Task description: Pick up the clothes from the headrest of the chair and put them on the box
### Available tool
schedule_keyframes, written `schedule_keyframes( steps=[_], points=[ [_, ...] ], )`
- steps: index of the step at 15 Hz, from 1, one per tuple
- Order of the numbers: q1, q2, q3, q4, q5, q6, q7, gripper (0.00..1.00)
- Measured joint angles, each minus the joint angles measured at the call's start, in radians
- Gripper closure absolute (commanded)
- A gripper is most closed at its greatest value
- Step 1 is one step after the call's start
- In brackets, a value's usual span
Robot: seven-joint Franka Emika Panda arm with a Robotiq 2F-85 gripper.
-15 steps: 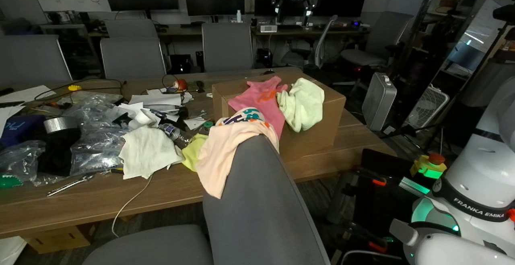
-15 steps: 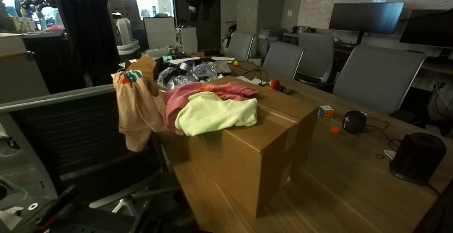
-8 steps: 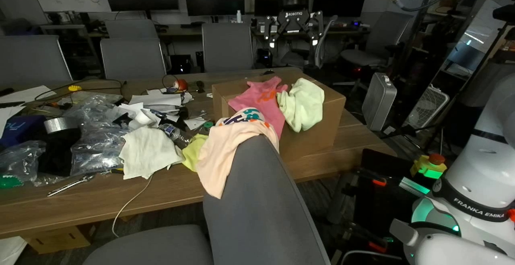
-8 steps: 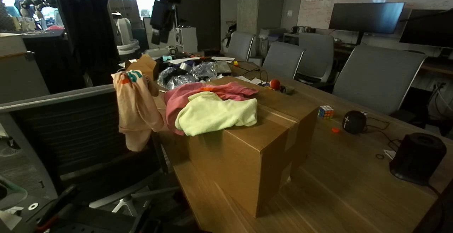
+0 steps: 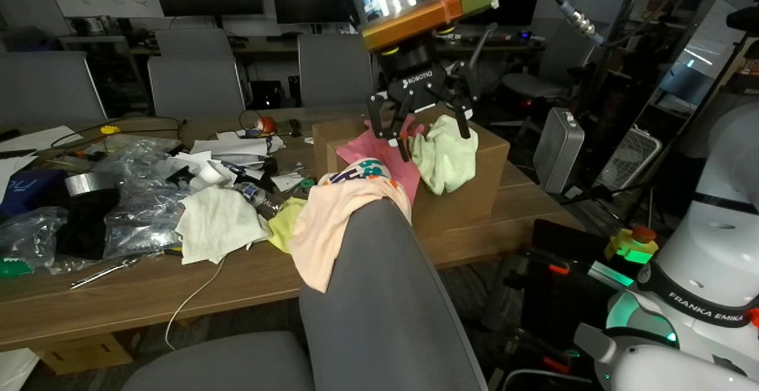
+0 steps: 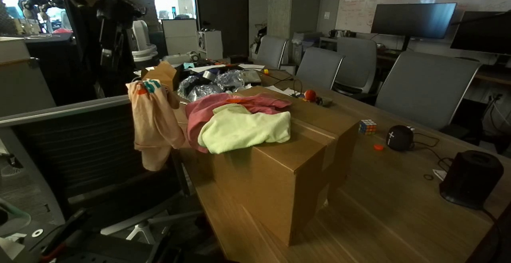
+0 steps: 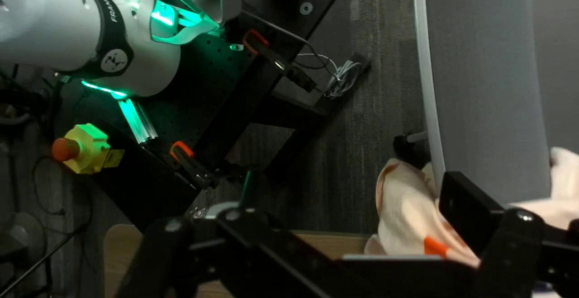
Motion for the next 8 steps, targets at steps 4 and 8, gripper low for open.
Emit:
schedule_keyframes(
  steps=[4,8],
  points=[
    [0.077,0.076,0.065,0.026,-0.098,-0.031,-0.015,0.00],
    [0.139,0.158,0.095,0.070,-0.242,-0.034,-0.069,0.00]
  ],
)
